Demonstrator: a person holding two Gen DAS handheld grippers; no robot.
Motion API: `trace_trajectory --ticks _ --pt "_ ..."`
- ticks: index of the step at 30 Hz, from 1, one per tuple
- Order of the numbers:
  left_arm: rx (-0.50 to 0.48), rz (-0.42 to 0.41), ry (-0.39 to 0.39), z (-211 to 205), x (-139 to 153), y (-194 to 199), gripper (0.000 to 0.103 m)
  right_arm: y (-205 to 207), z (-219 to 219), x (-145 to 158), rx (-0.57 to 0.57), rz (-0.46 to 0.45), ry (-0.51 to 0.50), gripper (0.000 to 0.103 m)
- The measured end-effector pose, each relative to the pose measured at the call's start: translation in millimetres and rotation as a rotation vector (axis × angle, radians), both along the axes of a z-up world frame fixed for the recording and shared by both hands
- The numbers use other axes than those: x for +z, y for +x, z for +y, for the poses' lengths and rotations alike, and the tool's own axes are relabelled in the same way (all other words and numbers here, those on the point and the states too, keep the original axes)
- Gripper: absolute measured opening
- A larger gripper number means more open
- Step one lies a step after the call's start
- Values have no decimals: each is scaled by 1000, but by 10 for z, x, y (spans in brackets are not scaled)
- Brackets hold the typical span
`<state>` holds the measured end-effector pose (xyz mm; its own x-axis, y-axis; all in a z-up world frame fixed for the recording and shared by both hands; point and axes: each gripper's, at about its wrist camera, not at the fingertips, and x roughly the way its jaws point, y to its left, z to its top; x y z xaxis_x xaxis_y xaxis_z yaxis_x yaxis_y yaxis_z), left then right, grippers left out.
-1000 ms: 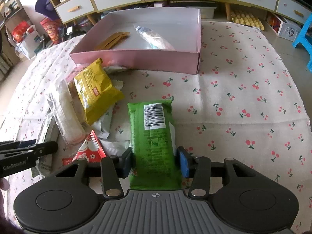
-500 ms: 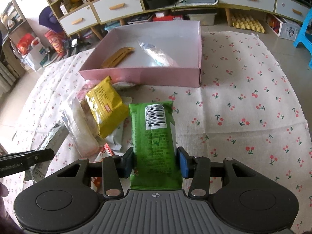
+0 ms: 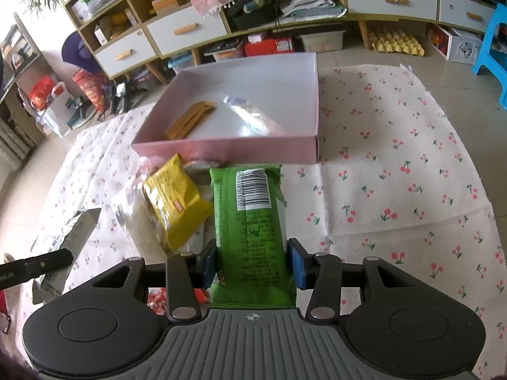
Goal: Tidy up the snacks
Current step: 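Lift and carry the white stick and green bar over the pink box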
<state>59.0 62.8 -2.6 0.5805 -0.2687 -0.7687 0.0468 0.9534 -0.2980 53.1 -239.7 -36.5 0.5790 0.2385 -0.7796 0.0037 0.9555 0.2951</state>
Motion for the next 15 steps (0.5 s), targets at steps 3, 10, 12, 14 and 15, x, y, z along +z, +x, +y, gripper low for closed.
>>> trace_trajectory --ticks 3,10,12,14,15 --pt "10 -26 1 1 49 26 26 40 -44 47 -13 -10 15 44" --pt "7 -48 -19 -57 135 181 26 202 -163 192 -55 -42 57 44" --pt "-3 -59 -19 -107 171 249 26 267 -204 228 -67 -54 76 44" --pt "-13 -73 -17 -169 197 332 26 350 -251 249 -82 -63 105 44" --pt "-14 -82 -20 -202 203 375 26 391 -274 252 -92 -64 121 44"
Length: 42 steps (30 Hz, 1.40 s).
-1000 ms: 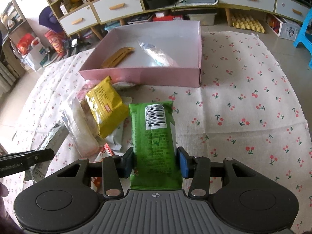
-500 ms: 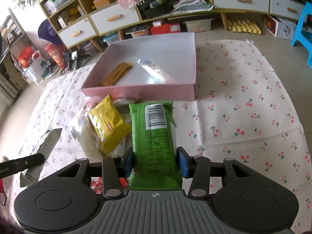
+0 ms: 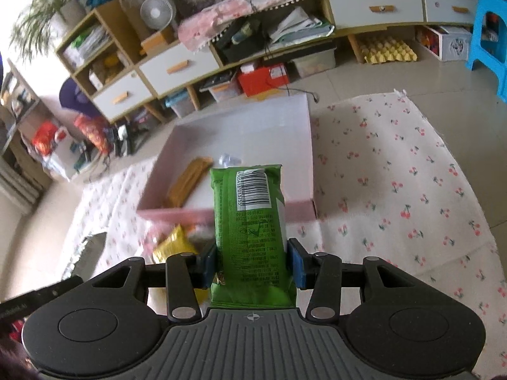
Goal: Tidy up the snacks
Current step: 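Lift and carry the white stick and green bar over the pink box, then open both grippers to release the white stick and green bar into the box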
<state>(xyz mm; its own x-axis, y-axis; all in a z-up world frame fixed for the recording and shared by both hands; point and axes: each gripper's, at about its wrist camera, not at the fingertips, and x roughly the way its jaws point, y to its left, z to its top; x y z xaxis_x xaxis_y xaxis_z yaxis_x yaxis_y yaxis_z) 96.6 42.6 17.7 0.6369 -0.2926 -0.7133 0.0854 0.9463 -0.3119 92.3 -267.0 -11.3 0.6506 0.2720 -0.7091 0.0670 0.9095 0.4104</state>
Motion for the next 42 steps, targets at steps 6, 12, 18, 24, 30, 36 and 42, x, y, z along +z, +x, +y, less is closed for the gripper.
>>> trace_trajectory --ticks 6,12,18,24,30,36,42 --pt "-19 2 -22 -173 5 366 26 205 -63 -6 -57 24 104 44" --pt "-64 22 -80 -390 -94 772 26 501 -17 114 -55 6 88 44" --pt "-40 56 -146 -511 -268 1073 26 747 -73 15 -68 -27 89 44" --pt "-58 54 -110 -662 -395 1211 26 896 -253 -138 -108 -18 89 44" --pt "-45 92 -83 -718 -544 1312 27 1021 -332 -254 -129 -14 115 44" --pt "-57 100 -48 -738 -595 1302 35 1139 -291 -331 -123 -30 117 45" --pt "-87 47 8 -765 -497 1300 49 1196 -253 -431 -131 -19 123 45"
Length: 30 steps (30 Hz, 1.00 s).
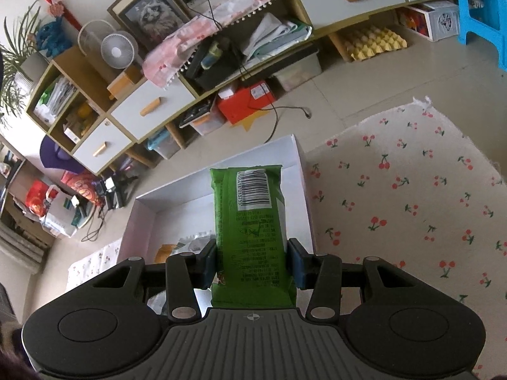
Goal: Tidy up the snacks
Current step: 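Open both grippers to release the white stick and green bar into the box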
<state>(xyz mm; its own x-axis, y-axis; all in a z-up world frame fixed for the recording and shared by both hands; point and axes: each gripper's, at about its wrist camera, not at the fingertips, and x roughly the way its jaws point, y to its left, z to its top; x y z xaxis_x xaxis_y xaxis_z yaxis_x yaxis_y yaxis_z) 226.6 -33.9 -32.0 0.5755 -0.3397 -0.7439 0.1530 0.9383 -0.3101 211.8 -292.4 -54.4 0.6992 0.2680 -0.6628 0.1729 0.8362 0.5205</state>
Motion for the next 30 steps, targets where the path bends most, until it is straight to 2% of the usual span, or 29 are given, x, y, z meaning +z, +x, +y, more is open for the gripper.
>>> trace_trajectory --ticks 5,8,10,12,18,20,28,30 --pt "-5 -1 6 19 28 18 53 2 52 -15 7 -15 -15 45" --pt "-1 -3 5 23 28 19 63 -50 45 11 0 -86 20 48" --pt "-3 -7 11 5 38 13 64 -48 12 31 -1 -86 54 56" --pt "-5 -5 16 10 43 8 64 -50 0 56 6 -90 70 58" --pt "-5 -6 26 45 78 -28 69 -84 33 127 26 -74 38 61" --pt "-10 -8 35 56 105 -60 72 -121 42 159 22 -70 30 70" --pt "8 -44 71 199 257 -223 79 -302 109 314 39 -64 -23 75" --pt "18 -54 81 252 298 -283 84 -346 132 340 42 -55 -38 77"
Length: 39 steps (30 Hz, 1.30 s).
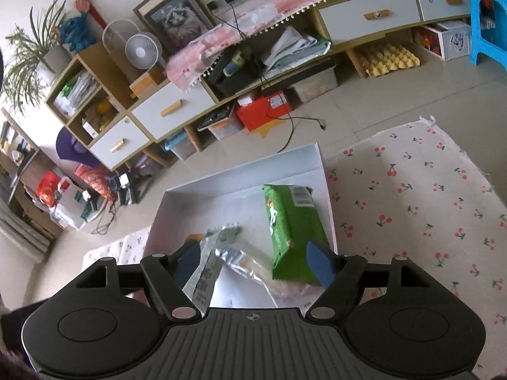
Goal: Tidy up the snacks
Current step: 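Open both grippers to release the white stick and green bar into the box, then grasp the clear wrapped stick with the left gripper while the right gripper grasps the yellow packet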
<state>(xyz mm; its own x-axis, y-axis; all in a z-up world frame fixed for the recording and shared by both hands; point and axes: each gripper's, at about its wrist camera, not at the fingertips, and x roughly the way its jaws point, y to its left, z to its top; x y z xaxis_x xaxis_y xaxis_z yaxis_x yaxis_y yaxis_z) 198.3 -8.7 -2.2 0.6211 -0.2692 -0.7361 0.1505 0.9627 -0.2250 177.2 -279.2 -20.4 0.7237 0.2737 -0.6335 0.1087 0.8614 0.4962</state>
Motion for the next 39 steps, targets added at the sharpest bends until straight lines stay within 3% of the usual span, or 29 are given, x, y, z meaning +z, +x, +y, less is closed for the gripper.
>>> trace_trajectory --ticks 12,18,26,31,35,39 --pt "50 -2 74 279 85 -361 99 -390 171 241 28 10 -103 88" --pt "85 3 157 366 113 -544 102 -591 303 301 65 7 -149 89" --pt "123 14 180 495 81 -766 102 -798 449 284 98 16 -208 90" --pt "171 55 167 529 -54 -866 102 -882 486 126 108 39 -212 90" --pt "184 130 125 479 -178 -950 96 -892 566 -5 121 152 -277 90" --pt "184 153 91 401 -238 -1000 95 -923 586 0 139 125 -296 90"
